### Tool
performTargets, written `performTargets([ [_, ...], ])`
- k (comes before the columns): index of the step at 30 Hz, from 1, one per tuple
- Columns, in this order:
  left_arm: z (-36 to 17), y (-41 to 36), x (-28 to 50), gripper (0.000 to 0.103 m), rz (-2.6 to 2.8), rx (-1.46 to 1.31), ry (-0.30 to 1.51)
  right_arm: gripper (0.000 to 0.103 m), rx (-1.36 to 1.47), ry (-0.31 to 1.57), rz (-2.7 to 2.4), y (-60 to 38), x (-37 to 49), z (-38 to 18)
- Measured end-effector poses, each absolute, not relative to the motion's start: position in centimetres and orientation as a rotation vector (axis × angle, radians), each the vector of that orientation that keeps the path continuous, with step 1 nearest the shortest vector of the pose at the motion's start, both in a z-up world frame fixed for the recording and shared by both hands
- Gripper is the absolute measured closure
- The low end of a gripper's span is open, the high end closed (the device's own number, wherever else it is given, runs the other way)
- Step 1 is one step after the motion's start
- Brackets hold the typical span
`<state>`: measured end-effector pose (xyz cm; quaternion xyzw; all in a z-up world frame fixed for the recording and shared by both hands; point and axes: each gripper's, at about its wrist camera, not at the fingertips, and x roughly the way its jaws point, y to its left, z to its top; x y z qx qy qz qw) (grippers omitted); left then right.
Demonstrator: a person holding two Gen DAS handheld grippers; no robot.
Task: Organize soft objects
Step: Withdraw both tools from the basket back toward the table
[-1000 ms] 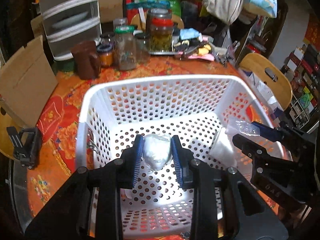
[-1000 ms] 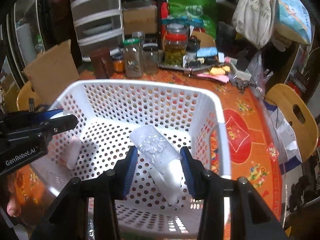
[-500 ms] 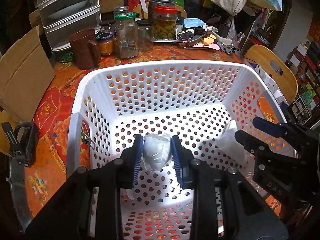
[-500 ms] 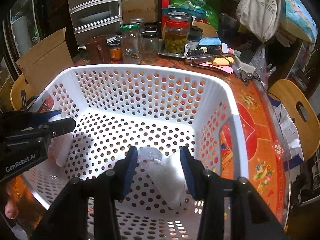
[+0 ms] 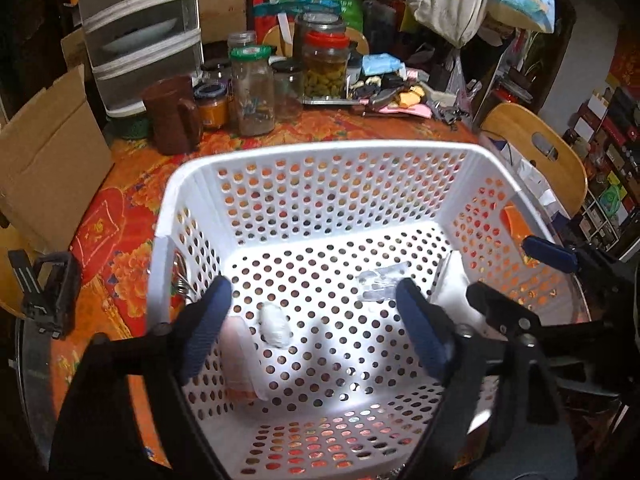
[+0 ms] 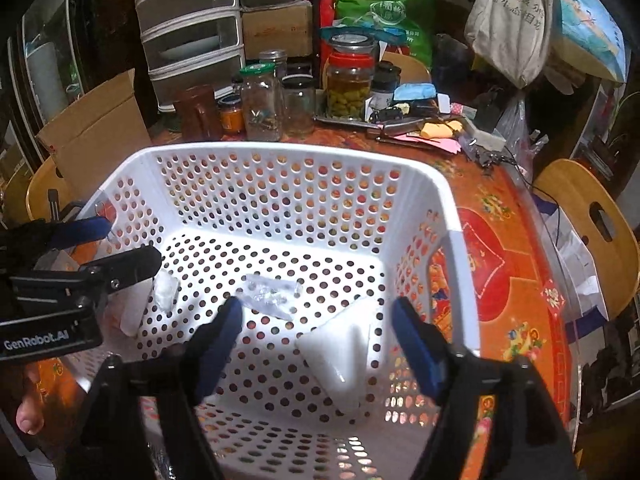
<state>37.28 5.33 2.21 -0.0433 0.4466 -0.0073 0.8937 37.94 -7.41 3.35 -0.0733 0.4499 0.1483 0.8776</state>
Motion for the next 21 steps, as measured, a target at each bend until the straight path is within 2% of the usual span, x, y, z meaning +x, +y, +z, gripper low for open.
performTargets([
  [2,3.1,5.4,36.5,0.01,-0.007,-0.081,0.9,0.009,-0.148,0.917,0.306,-7.8,37.5,3.9],
  [7,5.3,5.6,33.6,0.0,-0.007,-0.082,0.832,0.004,-0.148,0.876,0.305,-8.6,35.8,5.1],
  [21,8.0,4.7,23.2,0.0,-0.049,-0.044,0.72,0.0,-0.129,0.76,0.312,-10.4,30.0,8.0],
])
